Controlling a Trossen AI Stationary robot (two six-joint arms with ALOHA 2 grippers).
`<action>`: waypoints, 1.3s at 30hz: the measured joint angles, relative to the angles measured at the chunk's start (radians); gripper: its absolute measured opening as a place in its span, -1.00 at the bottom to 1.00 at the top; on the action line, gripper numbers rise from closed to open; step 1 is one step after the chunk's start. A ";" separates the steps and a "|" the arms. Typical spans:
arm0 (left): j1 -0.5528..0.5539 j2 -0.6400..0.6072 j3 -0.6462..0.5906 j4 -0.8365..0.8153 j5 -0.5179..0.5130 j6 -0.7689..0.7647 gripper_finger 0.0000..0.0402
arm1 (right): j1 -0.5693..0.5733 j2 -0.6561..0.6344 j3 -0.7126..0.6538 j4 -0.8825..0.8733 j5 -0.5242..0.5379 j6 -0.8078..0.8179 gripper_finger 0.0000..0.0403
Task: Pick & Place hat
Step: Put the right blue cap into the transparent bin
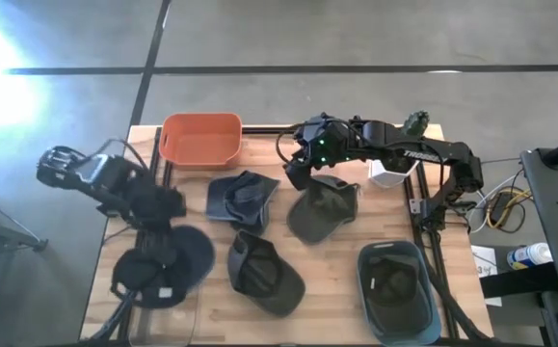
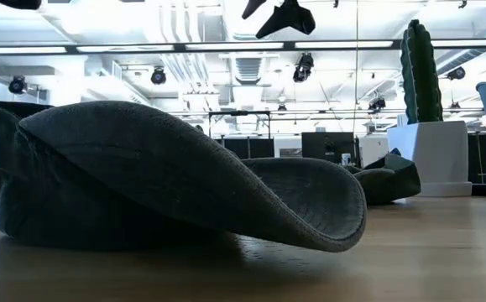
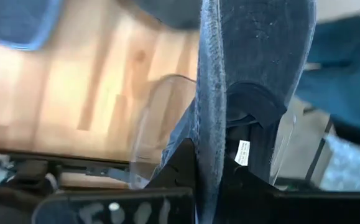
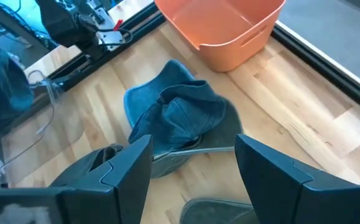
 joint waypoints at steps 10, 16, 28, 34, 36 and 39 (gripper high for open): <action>-0.286 0.108 -0.148 0.327 -0.142 -0.009 -0.94 | 0.000 0.000 -0.048 0.002 -0.004 0.040 0.11; -0.355 0.151 -0.203 0.504 -0.202 0.034 -0.92 | 0.002 0.001 -0.066 0.002 -0.005 0.061 0.11; -0.388 0.123 -0.196 0.594 -0.343 0.079 -0.91 | 0.004 0.001 -0.066 0.002 -0.008 0.082 0.11; -0.394 0.112 -0.177 0.593 -0.414 0.110 -0.91 | 0.004 0.001 -0.066 0.002 -0.012 0.095 0.11; -0.398 0.111 -0.179 0.592 -0.421 0.120 -0.91 | 0.004 0.001 -0.066 0.002 -0.011 0.105 0.11; -0.405 0.112 -0.181 0.591 -0.466 0.144 -0.91 | 0.004 0.001 -0.067 0.003 -0.011 0.117 0.11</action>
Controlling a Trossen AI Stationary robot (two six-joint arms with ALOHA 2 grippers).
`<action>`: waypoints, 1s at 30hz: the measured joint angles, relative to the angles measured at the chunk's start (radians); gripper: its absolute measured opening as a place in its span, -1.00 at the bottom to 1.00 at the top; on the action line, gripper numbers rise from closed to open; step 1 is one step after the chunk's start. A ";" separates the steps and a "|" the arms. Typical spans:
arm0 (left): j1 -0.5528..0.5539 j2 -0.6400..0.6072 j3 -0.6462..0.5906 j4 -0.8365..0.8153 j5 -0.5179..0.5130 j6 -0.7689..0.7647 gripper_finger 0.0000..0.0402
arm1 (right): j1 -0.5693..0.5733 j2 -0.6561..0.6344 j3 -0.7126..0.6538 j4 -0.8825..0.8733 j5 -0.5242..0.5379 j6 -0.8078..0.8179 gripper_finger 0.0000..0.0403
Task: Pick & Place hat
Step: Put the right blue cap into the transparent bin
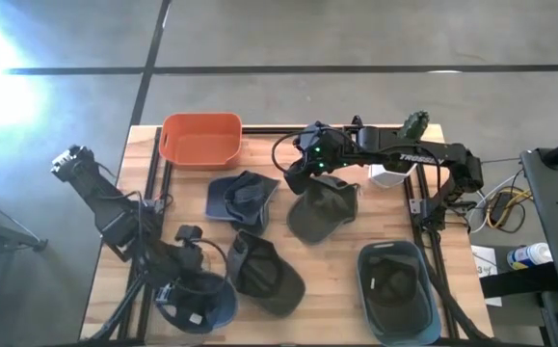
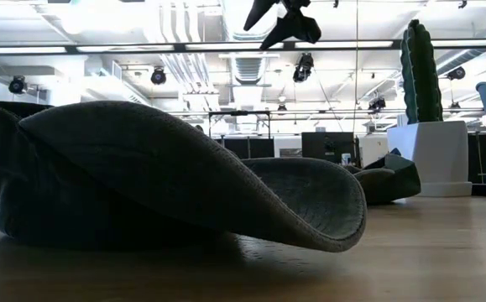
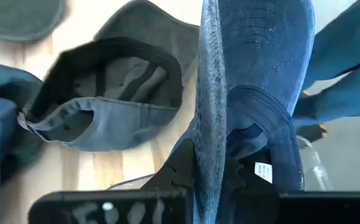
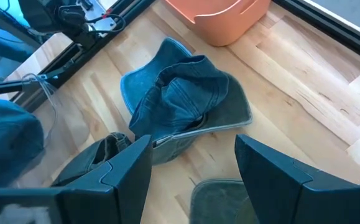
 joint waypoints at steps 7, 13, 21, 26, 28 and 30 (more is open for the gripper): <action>0.000 -0.001 -0.050 0.002 -0.086 0.039 -0.91 | 0.000 0.000 -0.006 0.000 0.005 0.024 0.11; -0.003 -0.007 -0.121 0.011 -0.083 -0.008 -0.91 | 0.000 0.000 -0.015 0.000 0.007 0.051 0.11; -0.026 -0.051 -0.131 -0.013 -0.043 -0.096 -0.81 | 0.000 0.000 -0.043 -0.001 0.007 0.065 0.11; -0.026 -0.074 -0.131 -0.073 0.045 -0.210 -0.60 | 0.000 0.000 -0.064 -0.001 0.007 0.065 0.11; -0.032 -0.083 -0.131 -0.111 0.079 -0.272 -0.53 | 0.000 0.001 -0.067 0.001 0.007 0.065 0.11; -0.040 -0.095 -0.131 -0.155 0.098 -0.334 -0.46 | 0.000 0.001 -0.068 0.003 0.007 0.062 0.11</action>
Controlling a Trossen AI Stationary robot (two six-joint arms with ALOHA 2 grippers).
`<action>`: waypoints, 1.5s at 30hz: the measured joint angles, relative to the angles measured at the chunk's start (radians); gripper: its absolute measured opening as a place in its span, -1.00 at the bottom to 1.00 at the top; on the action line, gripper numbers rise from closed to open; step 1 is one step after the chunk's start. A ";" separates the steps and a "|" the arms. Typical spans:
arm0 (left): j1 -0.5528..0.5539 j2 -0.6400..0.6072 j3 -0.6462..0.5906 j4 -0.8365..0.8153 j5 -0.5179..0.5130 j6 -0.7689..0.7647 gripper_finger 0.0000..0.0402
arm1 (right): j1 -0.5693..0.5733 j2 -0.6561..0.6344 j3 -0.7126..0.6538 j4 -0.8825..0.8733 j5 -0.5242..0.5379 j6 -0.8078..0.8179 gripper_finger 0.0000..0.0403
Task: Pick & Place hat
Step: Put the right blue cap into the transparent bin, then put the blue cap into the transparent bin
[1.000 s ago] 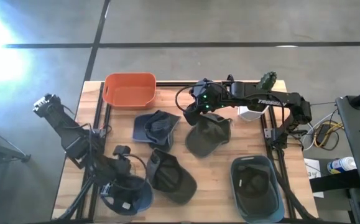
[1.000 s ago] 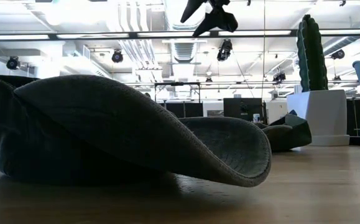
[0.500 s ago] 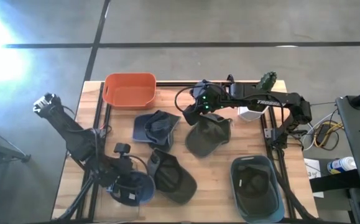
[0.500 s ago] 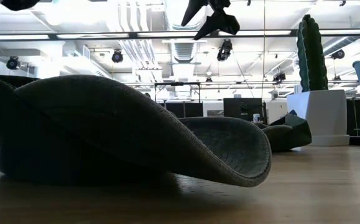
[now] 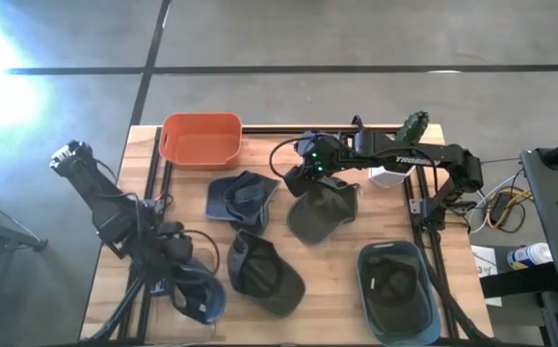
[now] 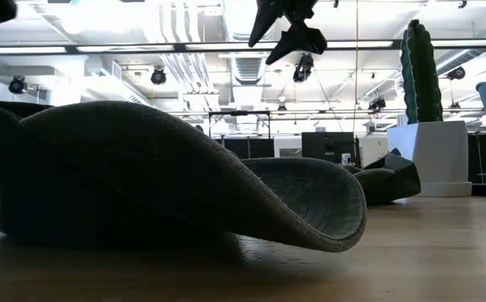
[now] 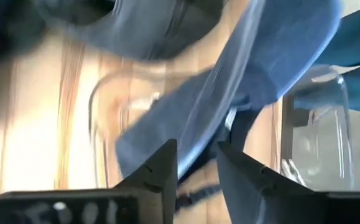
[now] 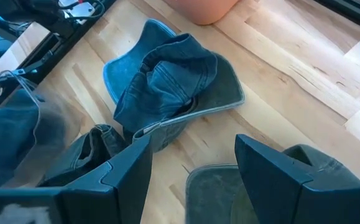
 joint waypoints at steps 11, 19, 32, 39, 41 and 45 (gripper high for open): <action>-0.020 -0.113 0.050 -0.015 -0.218 -0.147 -0.37 | 0.000 0.000 -0.021 0.005 -0.001 0.000 0.11; 0.030 -0.167 0.090 -0.010 -0.603 -0.008 -0.37 | -0.001 0.000 -0.099 0.003 -0.030 0.025 0.11; 0.383 0.037 0.034 0.006 -0.546 0.430 -0.37 | 0.001 0.000 -0.110 0.059 -0.057 0.004 0.11; 0.486 0.132 -0.096 0.233 -0.332 0.529 -0.37 | 0.020 0.000 -0.111 0.056 -0.105 -0.015 0.11; 0.488 0.152 -0.128 0.285 -0.309 0.536 -0.37 | 0.029 0.000 -0.111 0.056 -0.105 -0.022 0.11; 0.488 0.188 -0.176 0.316 -0.307 0.537 -0.37 | 0.041 0.000 -0.111 0.057 -0.104 -0.055 0.11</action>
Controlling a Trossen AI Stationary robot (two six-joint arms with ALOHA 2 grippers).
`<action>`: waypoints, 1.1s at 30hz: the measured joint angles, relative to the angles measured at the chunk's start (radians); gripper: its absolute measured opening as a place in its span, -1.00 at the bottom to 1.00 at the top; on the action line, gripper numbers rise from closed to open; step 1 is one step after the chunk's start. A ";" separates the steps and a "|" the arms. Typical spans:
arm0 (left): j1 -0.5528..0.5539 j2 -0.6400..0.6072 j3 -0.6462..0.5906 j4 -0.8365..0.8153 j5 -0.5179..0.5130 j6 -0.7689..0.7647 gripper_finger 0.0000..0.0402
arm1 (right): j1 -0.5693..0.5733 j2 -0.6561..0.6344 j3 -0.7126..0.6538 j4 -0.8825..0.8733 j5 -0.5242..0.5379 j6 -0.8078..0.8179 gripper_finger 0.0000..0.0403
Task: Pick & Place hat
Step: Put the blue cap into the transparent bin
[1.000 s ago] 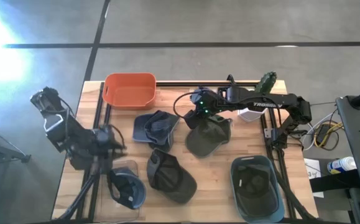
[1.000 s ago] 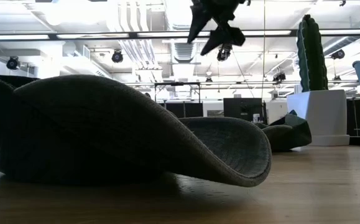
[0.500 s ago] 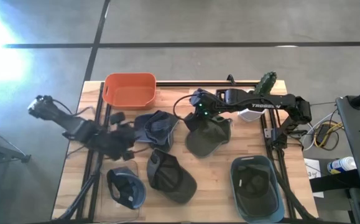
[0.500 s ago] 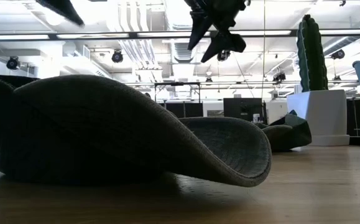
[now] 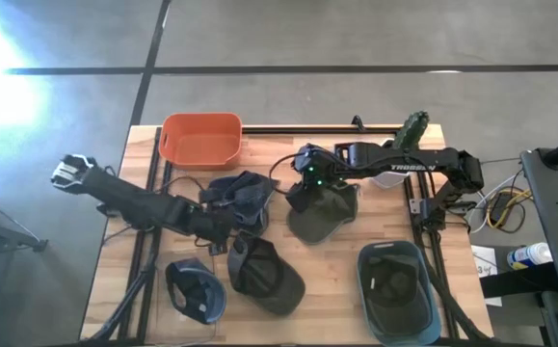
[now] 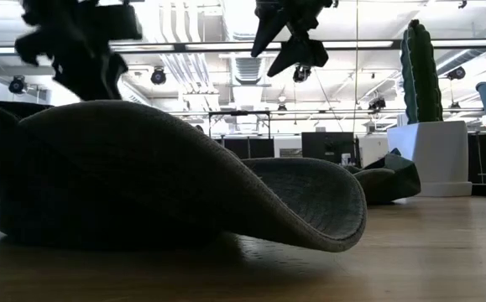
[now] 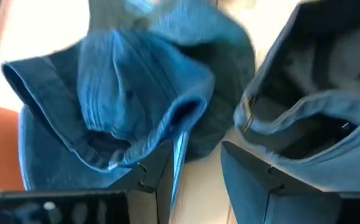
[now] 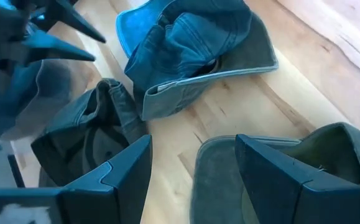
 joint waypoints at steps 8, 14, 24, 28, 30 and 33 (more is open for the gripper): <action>0.006 0.039 -0.081 0.079 0.049 -0.009 -0.37 | 0.003 0.000 -0.003 0.022 0.027 -0.069 0.11; 0.038 0.079 -0.100 0.112 0.025 0.002 -0.37 | 0.003 -0.001 -0.009 0.055 0.027 -0.091 0.11; 0.052 0.044 -0.073 0.084 0.008 -0.010 -0.37 | 0.003 -0.001 -0.016 0.053 0.020 -0.122 0.11; 0.057 0.044 -0.094 0.086 -0.023 0.009 -0.37 | 0.003 -0.001 -0.016 0.053 0.018 -0.127 0.11; 0.067 0.058 -0.117 0.087 -0.024 0.029 -0.37 | 0.003 -0.001 -0.016 0.054 0.018 -0.129 0.11; 0.083 0.077 -0.153 0.087 -0.026 0.043 -0.37 | 0.003 -0.001 -0.016 0.055 0.018 -0.132 0.11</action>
